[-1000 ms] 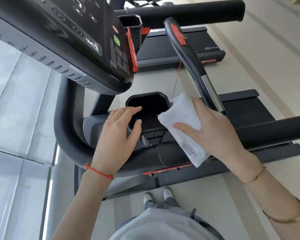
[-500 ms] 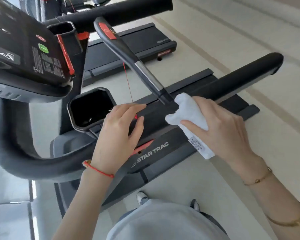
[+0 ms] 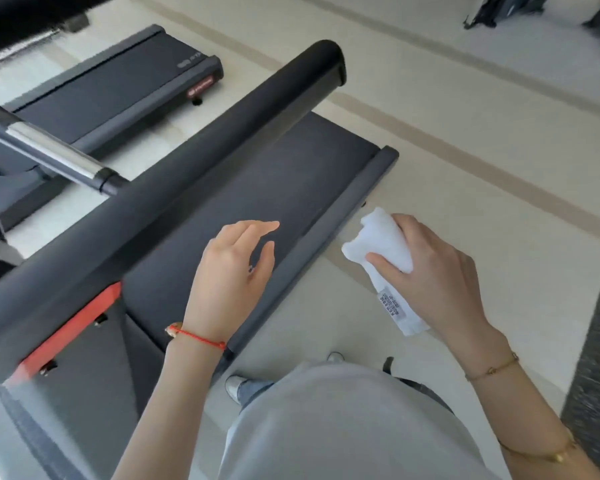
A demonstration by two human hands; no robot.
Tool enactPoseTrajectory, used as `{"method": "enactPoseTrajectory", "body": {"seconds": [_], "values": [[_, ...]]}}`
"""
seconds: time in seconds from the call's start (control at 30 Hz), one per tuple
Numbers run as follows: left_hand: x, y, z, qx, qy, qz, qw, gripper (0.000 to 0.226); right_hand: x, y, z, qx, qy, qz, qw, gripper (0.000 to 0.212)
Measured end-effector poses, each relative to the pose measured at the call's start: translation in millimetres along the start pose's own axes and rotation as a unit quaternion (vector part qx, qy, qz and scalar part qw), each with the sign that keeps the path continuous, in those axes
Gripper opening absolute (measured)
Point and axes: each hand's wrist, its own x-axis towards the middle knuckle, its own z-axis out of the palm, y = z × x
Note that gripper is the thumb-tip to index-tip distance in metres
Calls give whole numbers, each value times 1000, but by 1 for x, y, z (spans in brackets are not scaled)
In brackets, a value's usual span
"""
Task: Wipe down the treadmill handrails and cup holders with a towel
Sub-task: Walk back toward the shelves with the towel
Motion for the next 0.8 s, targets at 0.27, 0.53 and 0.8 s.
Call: {"method": "enactPoseTrajectory", "body": {"seconds": [0.27, 0.53, 0.8], "values": [[47, 57, 74, -36, -58, 46, 997, 27, -4, 101, -24, -10, 0, 132, 991, 41], [125, 87, 134, -44, -116, 96, 988, 30, 32, 164, -32, -19, 28, 198, 980, 41], [238, 113, 213, -53, -151, 130, 979, 28, 115, 238, -30, -13, 57, 242, 968, 40]]}}
